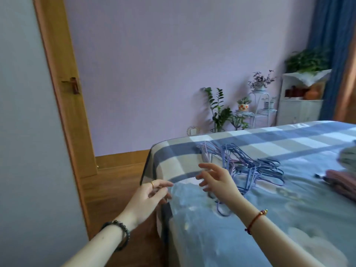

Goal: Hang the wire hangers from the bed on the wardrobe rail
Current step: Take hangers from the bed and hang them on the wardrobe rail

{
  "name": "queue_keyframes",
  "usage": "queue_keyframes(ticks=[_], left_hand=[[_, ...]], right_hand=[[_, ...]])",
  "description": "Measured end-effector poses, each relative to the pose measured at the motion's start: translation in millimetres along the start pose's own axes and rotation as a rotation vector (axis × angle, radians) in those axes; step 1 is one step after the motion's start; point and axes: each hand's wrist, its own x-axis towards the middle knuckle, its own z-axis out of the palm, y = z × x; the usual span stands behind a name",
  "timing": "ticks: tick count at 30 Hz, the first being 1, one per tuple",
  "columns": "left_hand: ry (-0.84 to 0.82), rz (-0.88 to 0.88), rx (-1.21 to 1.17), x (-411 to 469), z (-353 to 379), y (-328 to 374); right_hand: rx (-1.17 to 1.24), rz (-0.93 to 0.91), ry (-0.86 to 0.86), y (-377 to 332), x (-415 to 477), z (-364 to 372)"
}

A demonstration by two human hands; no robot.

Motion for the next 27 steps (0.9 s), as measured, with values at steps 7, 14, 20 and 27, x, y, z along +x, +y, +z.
queue_keyframes(ticks=[7, 14, 20, 27], left_hand=[[-0.122, 0.003, -0.135, 26.2, 101.6, -4.8], [-0.147, -0.034, -0.191, 47.4, 161.7, -18.4], [-0.107, -0.084, -0.323, 78.7, 183.1, -17.6], [0.0, -0.173, -0.31, 104.8, 209.5, -28.0]], right_hand=[[0.043, 0.108, 0.35, 60.8, -20.3, -83.5], [0.106, 0.218, 0.516, 119.1, -16.3, -94.3], [0.252, 0.264, 0.502, 128.3, 4.8, -89.9], [0.2, 0.242, 0.564, 146.1, 18.6, -85.5]])
